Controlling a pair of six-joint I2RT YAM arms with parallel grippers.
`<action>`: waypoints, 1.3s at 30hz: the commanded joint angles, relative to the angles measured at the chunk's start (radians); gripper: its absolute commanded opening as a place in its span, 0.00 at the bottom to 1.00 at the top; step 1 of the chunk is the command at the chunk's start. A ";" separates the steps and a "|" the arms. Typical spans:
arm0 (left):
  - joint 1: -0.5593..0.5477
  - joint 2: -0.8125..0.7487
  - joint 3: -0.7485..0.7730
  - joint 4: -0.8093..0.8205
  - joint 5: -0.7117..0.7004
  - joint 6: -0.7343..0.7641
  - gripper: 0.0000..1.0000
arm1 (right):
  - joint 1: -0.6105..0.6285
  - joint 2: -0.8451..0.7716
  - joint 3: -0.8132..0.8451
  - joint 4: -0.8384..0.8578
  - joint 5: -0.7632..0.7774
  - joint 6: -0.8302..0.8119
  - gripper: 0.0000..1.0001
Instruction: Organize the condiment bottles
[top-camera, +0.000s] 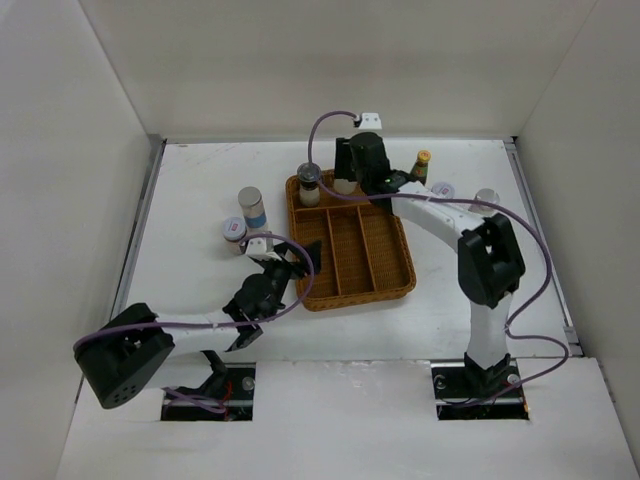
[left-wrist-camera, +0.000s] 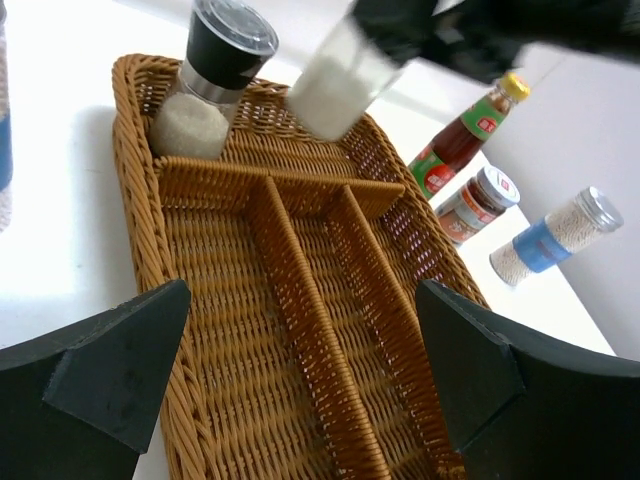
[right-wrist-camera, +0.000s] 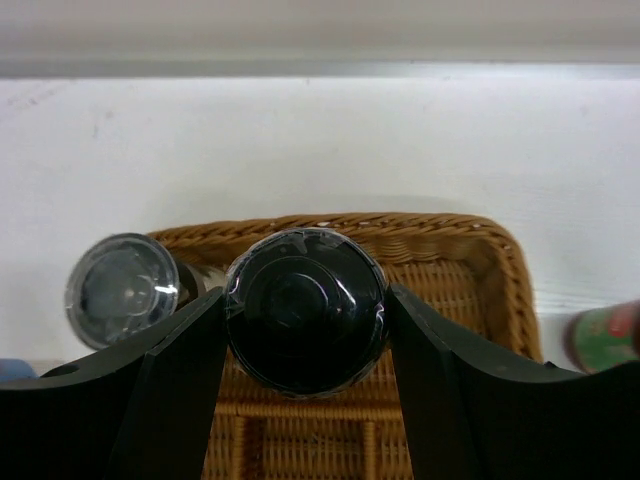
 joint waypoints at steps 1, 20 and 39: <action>0.006 0.010 0.001 0.094 0.040 -0.009 1.00 | -0.007 0.027 0.089 0.077 -0.047 -0.017 0.43; 0.017 0.025 0.007 0.097 0.051 -0.012 1.00 | -0.075 -0.199 -0.069 0.083 -0.025 -0.032 0.91; 0.034 0.055 0.015 0.097 0.067 -0.018 1.00 | -0.304 -0.156 -0.193 0.113 0.042 -0.092 0.89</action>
